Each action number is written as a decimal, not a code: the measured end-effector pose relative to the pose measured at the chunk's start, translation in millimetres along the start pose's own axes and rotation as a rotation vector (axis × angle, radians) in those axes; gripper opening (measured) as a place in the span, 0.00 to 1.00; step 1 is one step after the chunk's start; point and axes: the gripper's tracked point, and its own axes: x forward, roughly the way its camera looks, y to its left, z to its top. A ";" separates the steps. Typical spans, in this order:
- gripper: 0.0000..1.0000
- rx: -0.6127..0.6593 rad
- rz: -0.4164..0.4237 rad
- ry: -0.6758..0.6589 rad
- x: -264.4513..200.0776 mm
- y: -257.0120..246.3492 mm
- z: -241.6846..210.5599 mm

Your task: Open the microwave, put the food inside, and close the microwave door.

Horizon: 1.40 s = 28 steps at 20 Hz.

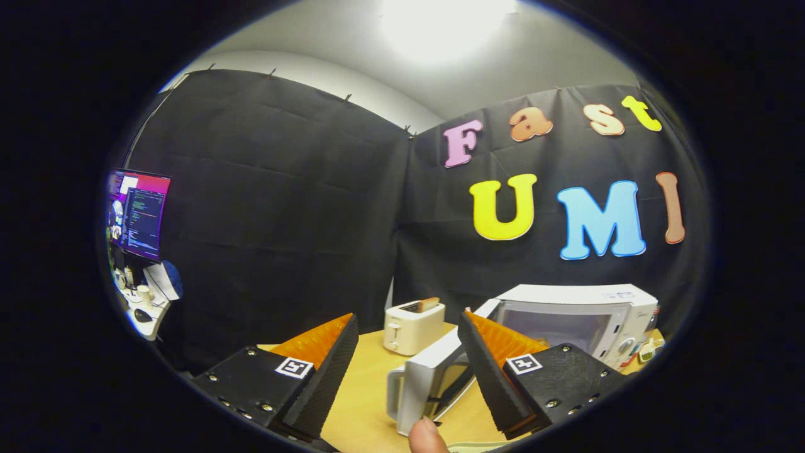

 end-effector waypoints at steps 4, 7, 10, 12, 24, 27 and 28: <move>0.81 -0.009 0.051 0.064 23.9 32.9 -29.7; 0.50 -0.024 0.045 0.110 37.7 38.1 -54.1; 0.36 -0.034 0.036 0.164 51.0 40.2 -78.7; 0.27 -0.022 0.023 0.208 52.0 37.5 -96.4; 0.05 0.015 -0.133 0.261 23.7 -29.1 -124.0; 0.05 0.023 -0.206 0.262 8.6 -63.1 -124.7; 0.05 0.031 -0.232 0.262 3.8 -75.2 -126.3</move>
